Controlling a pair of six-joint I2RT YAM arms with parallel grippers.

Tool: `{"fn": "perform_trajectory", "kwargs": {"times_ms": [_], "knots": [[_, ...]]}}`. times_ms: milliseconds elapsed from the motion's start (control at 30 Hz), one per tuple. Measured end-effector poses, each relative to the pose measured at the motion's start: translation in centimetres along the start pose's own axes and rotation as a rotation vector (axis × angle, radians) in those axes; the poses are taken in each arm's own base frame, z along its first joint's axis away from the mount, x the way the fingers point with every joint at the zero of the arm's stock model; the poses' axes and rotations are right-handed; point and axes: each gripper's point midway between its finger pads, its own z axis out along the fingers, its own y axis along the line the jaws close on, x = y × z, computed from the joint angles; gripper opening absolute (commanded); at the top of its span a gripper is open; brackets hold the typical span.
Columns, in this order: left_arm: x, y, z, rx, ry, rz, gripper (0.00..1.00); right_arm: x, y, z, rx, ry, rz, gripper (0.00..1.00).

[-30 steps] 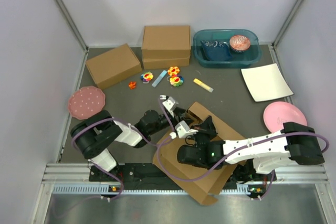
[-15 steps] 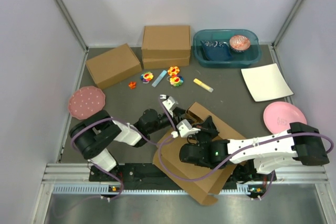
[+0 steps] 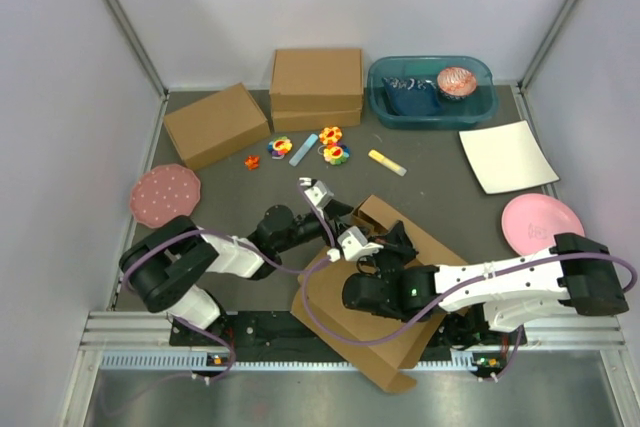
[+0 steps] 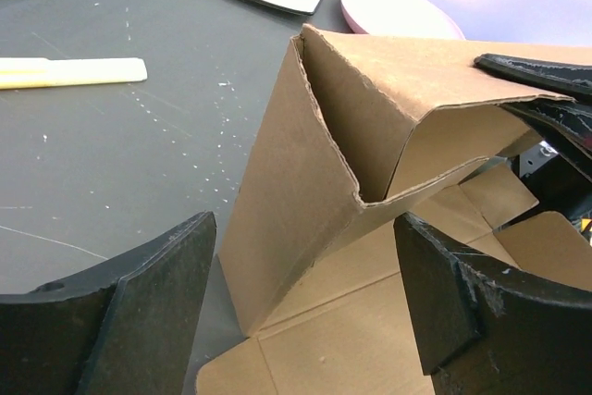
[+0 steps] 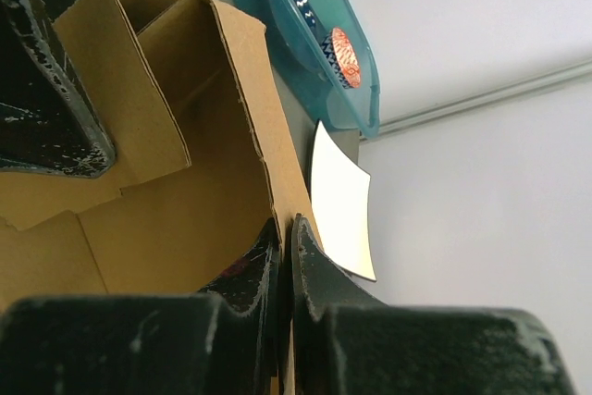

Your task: Fold the paper box

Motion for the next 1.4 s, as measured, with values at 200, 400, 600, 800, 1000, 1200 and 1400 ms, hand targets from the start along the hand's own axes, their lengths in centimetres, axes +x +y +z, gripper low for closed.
{"fn": "perform_trajectory", "kwargs": {"times_ms": [200,400,600,800,1000,1200,1400], "knots": [[0.0,-0.6,1.0,0.049,0.011,-0.032,0.64,0.0,0.0,0.0,-0.013,-0.001,0.008,0.00],[-1.1,-0.1,3.0,0.069,-0.026,-0.043,0.33,-0.1,0.1,-0.1,-0.019,0.000,0.011,0.00],[-1.5,0.4,3.5,0.052,-0.046,-0.004,0.11,-0.1,0.1,-0.1,-0.020,0.001,0.016,0.00],[-1.5,0.7,3.6,0.045,-0.050,0.058,0.00,-0.2,0.3,-0.1,-0.023,0.002,0.013,0.00],[-1.5,0.8,3.4,0.032,-0.054,0.064,0.00,-0.4,0.3,0.0,-0.009,0.006,0.007,0.30],[-2.5,1.6,1.8,-0.051,-0.056,0.086,0.00,-2.4,1.7,-0.5,-0.124,0.002,0.147,0.59],[-6.9,3.1,0.3,-0.201,-0.144,0.136,0.00,-5.9,-1.1,-1.3,-0.185,-0.041,0.338,0.67]]}}
